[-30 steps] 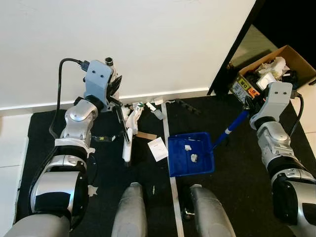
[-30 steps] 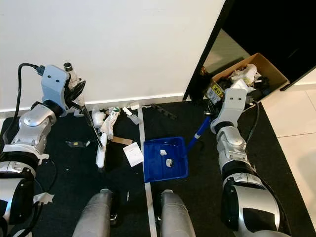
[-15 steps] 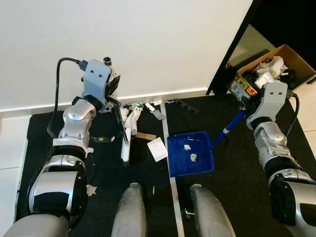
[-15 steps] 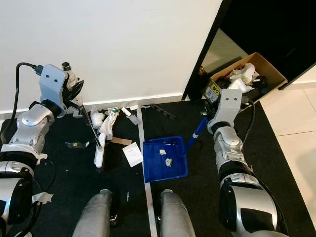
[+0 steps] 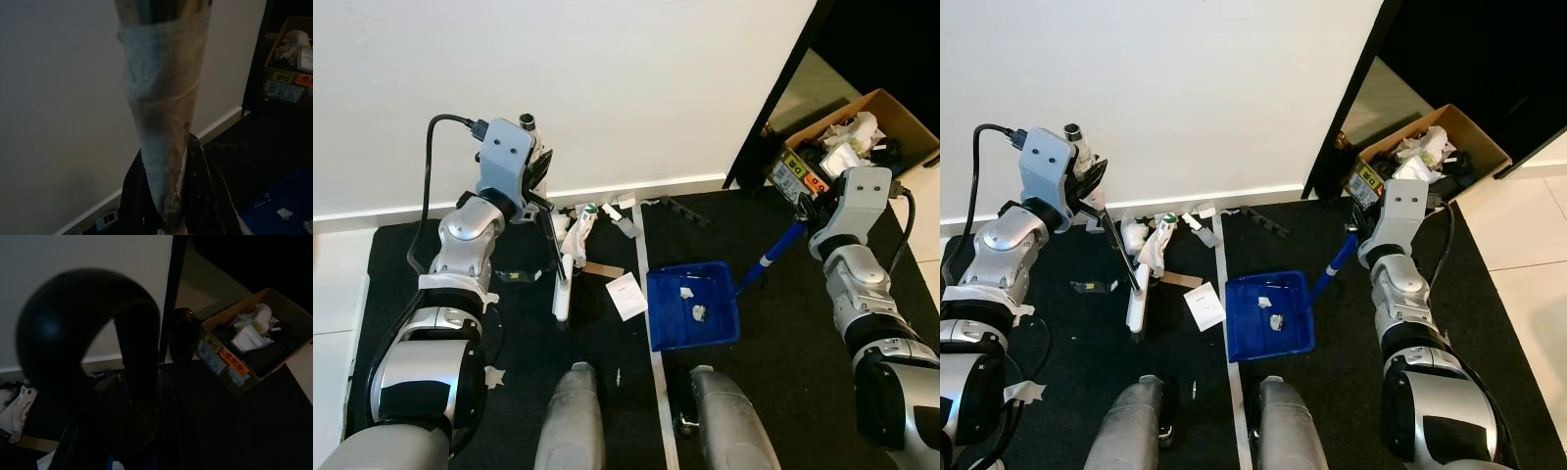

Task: Sweep floor

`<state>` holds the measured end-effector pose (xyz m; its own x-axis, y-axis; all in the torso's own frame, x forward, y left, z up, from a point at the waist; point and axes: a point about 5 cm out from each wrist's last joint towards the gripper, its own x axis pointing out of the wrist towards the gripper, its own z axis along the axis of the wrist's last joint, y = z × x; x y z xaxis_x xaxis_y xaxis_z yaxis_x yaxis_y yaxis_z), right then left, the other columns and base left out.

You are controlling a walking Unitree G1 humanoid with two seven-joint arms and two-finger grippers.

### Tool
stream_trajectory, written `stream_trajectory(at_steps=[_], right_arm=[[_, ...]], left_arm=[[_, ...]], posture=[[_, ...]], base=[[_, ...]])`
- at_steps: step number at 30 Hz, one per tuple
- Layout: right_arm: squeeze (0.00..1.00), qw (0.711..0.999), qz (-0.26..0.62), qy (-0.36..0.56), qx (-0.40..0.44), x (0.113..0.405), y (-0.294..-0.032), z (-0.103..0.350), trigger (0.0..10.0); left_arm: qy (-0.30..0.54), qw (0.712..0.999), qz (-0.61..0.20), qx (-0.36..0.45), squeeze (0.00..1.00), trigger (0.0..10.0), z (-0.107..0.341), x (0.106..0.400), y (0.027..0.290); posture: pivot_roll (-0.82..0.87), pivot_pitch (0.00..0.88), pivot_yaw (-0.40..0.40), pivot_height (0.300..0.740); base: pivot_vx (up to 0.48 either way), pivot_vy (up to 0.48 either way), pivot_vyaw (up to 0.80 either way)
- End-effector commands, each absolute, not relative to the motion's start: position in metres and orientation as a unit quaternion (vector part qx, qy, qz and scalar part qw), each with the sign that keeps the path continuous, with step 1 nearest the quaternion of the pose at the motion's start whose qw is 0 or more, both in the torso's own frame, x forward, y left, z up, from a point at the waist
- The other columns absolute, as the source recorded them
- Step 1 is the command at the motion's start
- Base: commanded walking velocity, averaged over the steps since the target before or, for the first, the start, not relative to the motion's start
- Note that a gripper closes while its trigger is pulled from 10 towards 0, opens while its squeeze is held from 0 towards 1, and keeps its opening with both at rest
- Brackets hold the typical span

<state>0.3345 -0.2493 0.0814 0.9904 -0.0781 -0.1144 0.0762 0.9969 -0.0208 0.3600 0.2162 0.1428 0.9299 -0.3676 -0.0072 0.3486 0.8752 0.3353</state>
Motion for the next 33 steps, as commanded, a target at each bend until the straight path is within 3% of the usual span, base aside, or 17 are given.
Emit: stream_trajectory(at_steps=[1, 13, 23, 33], right_arm=[[0.0, 0.996, -0.053, 0.065, -0.019, 0.328, -0.26, 0.077, 10.0], [0.0, 0.997, -0.043, 0.065, -0.011, 0.329, -0.248, 0.073, 10.0], [0.0, 0.998, 0.0, 0.056, 0.021, 0.338, -0.206, 0.071, 10.0], [0.0, 0.997, 0.027, 0.044, 0.051, 0.338, -0.183, 0.07, 10.0]], left_arm=[[-0.027, 0.965, -0.184, 0.184, 0.0, 10.0, 0.143, 0.358, 0.222], [-0.026, 0.964, -0.188, 0.184, 0.0, 10.0, 0.143, 0.358, 0.221], [-0.027, 0.964, -0.189, 0.183, 0.0, 10.0, 0.143, 0.358, 0.219], [-0.029, 0.964, -0.188, 0.184, 0.0, 10.0, 0.143, 0.357, 0.22]], posture=[[0.03, 0.161, 0.009, 0.74], [0.04, 0.162, 0.012, 0.74], [0.04, 0.159, 0.01, 0.74], [0.04, 0.15, 0.006, 0.74]], base=[[0.0, 0.0, 0.0], [0.0, 0.0, 0.0], [0.0, 0.0, 0.0], [0.0, 0.0, 0.0]])
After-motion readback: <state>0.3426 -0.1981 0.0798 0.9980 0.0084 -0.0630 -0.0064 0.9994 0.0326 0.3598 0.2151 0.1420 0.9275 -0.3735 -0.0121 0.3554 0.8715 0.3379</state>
